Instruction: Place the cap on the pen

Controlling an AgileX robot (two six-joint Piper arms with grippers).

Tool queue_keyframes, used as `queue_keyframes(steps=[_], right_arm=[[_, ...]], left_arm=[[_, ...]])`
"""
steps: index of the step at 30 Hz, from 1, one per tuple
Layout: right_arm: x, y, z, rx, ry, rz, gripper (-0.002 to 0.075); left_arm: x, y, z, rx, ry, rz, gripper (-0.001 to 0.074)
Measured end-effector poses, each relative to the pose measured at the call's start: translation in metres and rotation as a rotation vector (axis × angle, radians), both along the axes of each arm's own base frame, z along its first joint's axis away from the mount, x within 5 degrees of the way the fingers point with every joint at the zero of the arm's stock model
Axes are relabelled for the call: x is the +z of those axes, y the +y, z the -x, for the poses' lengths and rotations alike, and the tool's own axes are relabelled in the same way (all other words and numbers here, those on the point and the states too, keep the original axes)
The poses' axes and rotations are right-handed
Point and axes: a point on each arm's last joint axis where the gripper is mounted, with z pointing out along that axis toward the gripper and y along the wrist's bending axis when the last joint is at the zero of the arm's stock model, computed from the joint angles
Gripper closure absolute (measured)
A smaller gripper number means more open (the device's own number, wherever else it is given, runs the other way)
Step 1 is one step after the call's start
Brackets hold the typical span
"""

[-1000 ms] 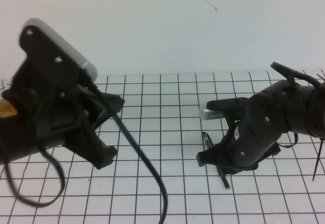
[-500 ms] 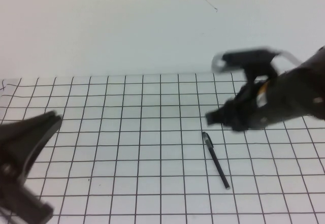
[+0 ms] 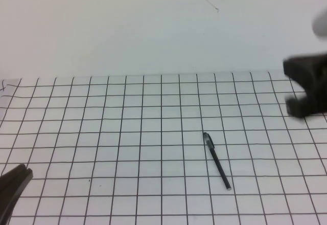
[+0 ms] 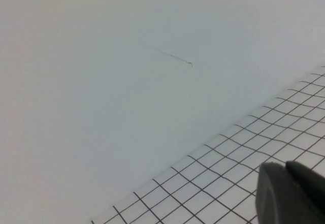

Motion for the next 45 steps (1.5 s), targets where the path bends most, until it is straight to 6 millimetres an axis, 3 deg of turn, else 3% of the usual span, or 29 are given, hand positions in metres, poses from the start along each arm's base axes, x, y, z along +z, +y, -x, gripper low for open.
queue_keyframes(steps=[6,12,18,25,31,45], right_arm=[[-0.053,-0.027,0.047,0.061,0.011,-0.064,0.0729],[-0.080,-0.048,0.081,0.098,-0.026,-0.195,0.0729],[-0.077,-0.058,0.092,0.082,-0.047,-0.249,0.0729],[-0.077,-0.058,0.093,0.084,-0.053,-0.246,0.0729],[-0.078,-0.058,0.093,0.083,-0.051,-0.244,0.0729],[-0.078,-0.058,0.093,0.083,-0.051,-0.244,0.0729]], left_arm=[[-0.003,-0.001,0.000,-0.011,0.022,-0.011,0.0736],[-0.003,-0.001,0.000,-0.007,0.016,-0.007,0.0736],[-0.003,-0.001,0.000,-0.007,0.017,-0.006,0.0736],[-0.001,-0.002,0.001,-0.046,0.182,0.264,0.0736],[0.004,0.003,-0.002,0.017,0.054,0.209,0.0736],[0.002,0.001,-0.001,-0.002,0.075,0.190,0.0736]])
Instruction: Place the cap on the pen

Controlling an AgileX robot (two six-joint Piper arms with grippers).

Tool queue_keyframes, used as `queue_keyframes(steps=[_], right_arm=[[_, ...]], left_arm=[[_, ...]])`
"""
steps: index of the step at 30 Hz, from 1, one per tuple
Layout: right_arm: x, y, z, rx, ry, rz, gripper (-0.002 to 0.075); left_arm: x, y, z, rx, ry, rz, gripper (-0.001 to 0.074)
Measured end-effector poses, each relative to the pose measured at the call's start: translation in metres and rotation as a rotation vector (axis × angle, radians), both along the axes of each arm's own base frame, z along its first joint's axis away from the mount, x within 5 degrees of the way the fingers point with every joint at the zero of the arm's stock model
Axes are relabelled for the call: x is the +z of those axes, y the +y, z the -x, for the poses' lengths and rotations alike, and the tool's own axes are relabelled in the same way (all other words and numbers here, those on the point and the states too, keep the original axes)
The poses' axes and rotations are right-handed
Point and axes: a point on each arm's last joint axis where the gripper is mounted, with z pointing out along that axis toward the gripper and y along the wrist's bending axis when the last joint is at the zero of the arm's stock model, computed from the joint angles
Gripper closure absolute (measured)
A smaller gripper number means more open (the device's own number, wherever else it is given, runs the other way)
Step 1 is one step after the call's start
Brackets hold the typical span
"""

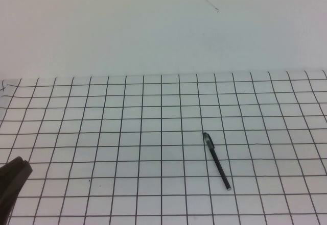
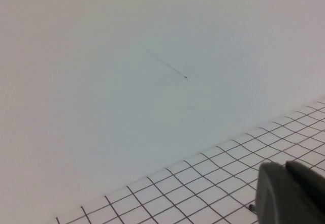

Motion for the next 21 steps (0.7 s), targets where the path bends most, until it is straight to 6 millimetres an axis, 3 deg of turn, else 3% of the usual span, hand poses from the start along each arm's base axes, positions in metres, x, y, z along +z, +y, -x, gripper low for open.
queue_keyframes(steps=[5,12,21], right_arm=[[0.000,-0.010,0.004,-0.020,-0.109,0.186,0.0729],[-0.001,-0.024,0.012,-0.088,-0.087,0.215,0.0729],[0.009,-0.049,0.026,-0.244,-0.183,0.157,0.0729]], left_arm=[[0.000,0.000,0.000,0.000,0.000,0.000,0.0736],[0.000,0.000,0.000,0.000,0.000,0.000,0.0736],[0.000,0.000,0.000,0.001,-0.007,-0.012,0.0736]])
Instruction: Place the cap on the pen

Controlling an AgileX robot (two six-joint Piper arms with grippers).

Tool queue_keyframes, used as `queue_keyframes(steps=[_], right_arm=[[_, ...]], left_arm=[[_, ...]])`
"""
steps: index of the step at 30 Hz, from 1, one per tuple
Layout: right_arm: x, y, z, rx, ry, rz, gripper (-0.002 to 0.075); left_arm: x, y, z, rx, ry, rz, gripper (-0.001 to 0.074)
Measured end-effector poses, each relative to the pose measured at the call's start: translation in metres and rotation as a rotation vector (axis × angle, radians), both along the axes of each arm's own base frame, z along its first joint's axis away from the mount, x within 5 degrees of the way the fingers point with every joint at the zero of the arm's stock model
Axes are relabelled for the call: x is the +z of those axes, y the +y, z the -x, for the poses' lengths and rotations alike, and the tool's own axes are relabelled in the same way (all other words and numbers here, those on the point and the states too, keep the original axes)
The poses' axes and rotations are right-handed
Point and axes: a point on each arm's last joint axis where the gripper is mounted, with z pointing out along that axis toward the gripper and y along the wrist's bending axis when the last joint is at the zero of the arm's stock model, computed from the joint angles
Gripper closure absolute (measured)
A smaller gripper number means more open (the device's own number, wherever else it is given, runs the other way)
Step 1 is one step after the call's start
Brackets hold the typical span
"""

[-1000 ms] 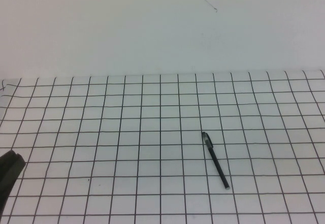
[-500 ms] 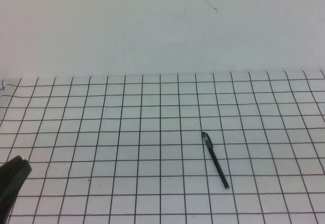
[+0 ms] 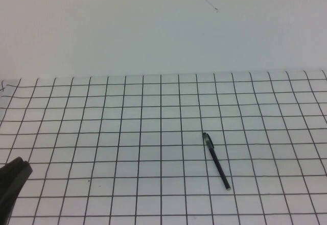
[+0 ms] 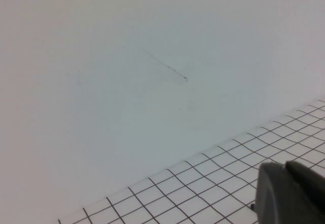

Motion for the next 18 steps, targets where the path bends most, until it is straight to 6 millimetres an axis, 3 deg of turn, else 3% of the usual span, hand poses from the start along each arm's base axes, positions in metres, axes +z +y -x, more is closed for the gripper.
queue_keyframes(steps=[9,18], right_arm=[[-0.032,-0.020,0.006,-0.253,-0.006,-0.095,0.0729],[-0.038,-0.019,0.010,-0.230,-0.102,-0.069,0.0729]], left_arm=[[0.000,0.000,0.000,0.000,-0.001,-0.002,0.0736],[0.000,0.000,0.000,0.000,-0.001,-0.002,0.0736]])
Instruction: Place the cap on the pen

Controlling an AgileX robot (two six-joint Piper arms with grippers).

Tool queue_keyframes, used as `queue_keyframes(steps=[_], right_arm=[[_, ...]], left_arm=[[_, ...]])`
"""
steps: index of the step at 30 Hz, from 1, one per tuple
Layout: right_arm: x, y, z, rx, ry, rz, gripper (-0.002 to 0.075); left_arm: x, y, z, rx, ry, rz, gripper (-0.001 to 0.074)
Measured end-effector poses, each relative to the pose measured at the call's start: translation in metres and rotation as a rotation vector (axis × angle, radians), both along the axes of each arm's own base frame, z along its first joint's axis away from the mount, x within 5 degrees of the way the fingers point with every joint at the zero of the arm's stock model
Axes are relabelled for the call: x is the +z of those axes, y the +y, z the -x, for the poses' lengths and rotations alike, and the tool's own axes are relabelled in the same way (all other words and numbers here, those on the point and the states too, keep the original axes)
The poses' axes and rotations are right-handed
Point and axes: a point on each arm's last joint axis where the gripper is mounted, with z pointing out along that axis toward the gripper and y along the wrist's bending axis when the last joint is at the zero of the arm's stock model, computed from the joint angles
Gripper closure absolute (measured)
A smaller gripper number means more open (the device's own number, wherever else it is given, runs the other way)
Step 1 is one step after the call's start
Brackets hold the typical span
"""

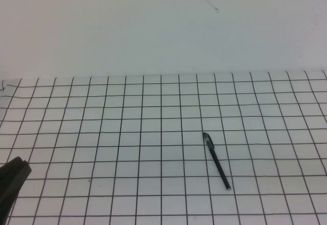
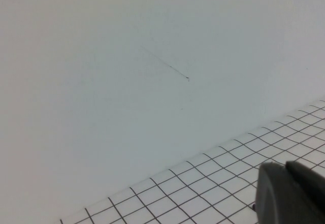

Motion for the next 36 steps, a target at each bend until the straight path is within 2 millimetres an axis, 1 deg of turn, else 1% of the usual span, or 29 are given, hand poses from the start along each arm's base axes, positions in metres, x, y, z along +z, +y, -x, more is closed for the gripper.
queue_keyframes(steps=[2,3,5,7,9,11,13,18,21,22,27,30,35,36], right_arm=[[0.002,0.003,0.000,0.032,-0.040,-0.019,0.0729],[0.003,0.006,0.000,0.069,-0.086,-0.007,0.0729],[0.004,0.014,0.002,0.150,-0.191,0.045,0.0729],[0.001,0.018,0.003,0.183,-0.246,0.108,0.0729],[-0.009,0.017,0.001,0.167,-0.219,0.083,0.0729],[-0.019,0.013,-0.001,0.130,-0.181,0.022,0.0729],[-0.027,0.011,-0.002,0.099,-0.150,0.011,0.0729],[-0.037,0.003,0.000,0.015,-0.111,-0.064,0.0729],[-0.045,0.000,0.001,-0.025,-0.114,-0.062,0.0729],[-0.047,-0.001,0.001,-0.034,-0.084,-0.060,0.0727],[-0.051,-0.001,0.002,-0.043,-0.046,-0.056,0.0729],[-0.061,-0.001,0.003,-0.047,0.053,-0.044,0.0729],[-0.083,-0.002,0.009,-0.053,0.274,-0.042,0.0729],[-0.083,-0.002,0.009,-0.052,0.271,-0.040,0.0729]], left_arm=[[0.000,0.000,0.000,0.000,0.000,0.000,0.0736],[0.000,0.000,0.000,0.000,0.000,0.000,0.0736],[0.000,0.000,0.000,0.000,0.000,0.000,0.0736],[0.000,0.000,0.000,0.000,0.000,0.000,0.0736],[0.000,0.000,0.000,0.000,0.000,0.000,0.0736],[0.000,0.000,0.000,0.000,0.000,0.000,0.0736],[0.000,0.000,0.000,0.000,0.000,0.000,0.0736],[0.000,0.000,0.000,0.000,0.000,0.000,0.0736],[0.000,0.000,0.000,0.000,0.000,0.000,0.0736],[0.000,0.000,0.000,0.000,0.000,0.000,0.0736],[0.000,0.000,0.000,0.000,0.000,0.000,0.0736],[0.000,0.000,0.000,0.000,0.000,0.000,0.0736],[0.000,0.000,0.000,0.000,0.000,0.000,0.0736],[0.000,0.000,0.000,0.000,0.000,0.000,0.0736]])
